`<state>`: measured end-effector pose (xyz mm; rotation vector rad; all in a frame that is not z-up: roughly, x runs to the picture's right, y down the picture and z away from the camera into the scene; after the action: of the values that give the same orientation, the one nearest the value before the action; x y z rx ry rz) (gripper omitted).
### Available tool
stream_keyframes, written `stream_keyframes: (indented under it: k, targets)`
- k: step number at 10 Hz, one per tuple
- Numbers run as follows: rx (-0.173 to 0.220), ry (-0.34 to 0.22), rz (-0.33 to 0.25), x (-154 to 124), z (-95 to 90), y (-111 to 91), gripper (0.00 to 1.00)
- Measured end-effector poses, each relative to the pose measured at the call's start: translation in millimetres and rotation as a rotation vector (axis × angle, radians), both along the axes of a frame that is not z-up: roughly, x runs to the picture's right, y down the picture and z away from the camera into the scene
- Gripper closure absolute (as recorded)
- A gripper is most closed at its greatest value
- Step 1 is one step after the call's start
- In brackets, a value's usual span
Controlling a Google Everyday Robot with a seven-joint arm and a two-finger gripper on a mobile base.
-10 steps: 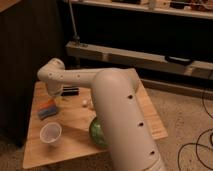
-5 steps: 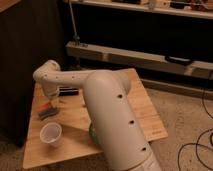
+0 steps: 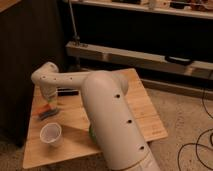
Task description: Place the pepper on the white sponge
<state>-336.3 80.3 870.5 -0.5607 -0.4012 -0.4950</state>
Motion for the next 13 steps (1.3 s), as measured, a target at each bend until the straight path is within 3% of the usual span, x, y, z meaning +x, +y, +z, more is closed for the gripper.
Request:
stream_keyframes:
  k: [1, 2, 6, 13]
  targets:
    - [-0.002, -0.006, -0.004, -0.7, 0.7, 0.6, 0.71]
    - [-0.004, -0.008, -0.014, -2.2, 1.4, 1.4, 0.57]
    - [-0.004, 0.001, -0.034, -7.6, 4.8, 5.2, 0.21]
    - [-0.026, -0.004, -0.043, -6.5, 7.3, 6.3, 0.2]
